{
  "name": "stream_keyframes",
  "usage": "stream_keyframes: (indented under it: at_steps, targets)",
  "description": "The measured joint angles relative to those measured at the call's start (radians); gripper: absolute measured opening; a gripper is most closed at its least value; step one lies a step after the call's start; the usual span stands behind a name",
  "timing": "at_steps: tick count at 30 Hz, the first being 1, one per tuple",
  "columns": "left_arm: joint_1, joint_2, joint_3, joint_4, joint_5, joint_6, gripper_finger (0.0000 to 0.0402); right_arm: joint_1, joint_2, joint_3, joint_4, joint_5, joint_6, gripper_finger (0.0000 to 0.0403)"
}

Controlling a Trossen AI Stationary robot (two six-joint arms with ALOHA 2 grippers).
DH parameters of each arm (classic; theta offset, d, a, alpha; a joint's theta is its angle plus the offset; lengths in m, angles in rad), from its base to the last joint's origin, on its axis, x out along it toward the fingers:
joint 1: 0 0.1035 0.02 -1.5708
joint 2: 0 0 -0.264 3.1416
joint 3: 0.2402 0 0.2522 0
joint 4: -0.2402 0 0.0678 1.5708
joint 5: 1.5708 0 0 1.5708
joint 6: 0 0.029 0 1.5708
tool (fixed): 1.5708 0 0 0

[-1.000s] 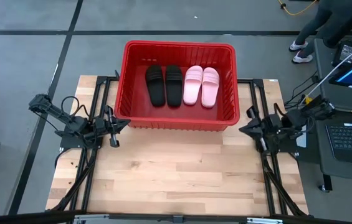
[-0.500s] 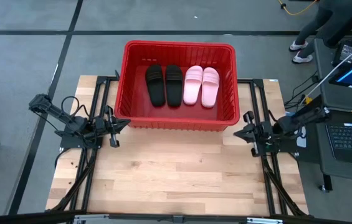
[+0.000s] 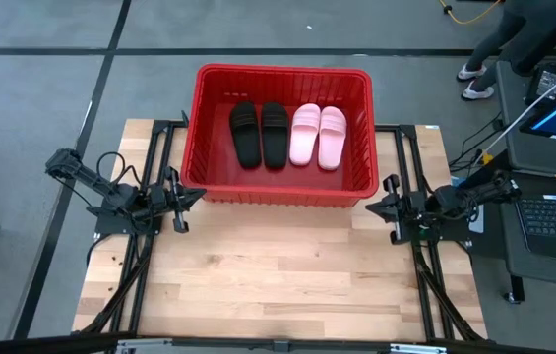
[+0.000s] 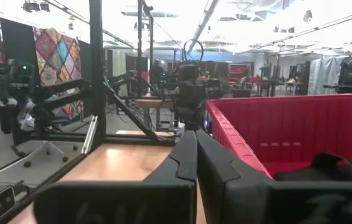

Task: Pick and place slides into bin
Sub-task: Return to Home Position

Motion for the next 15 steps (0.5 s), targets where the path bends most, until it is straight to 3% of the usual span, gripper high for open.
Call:
stream_keyframes:
  at_steps: [15]
  targets:
    - [0.000,0.000,0.000,0.000,0.000,0.000,0.0008,-0.001,0.001,-0.001,-0.020,0.000,0.000,0.0006]
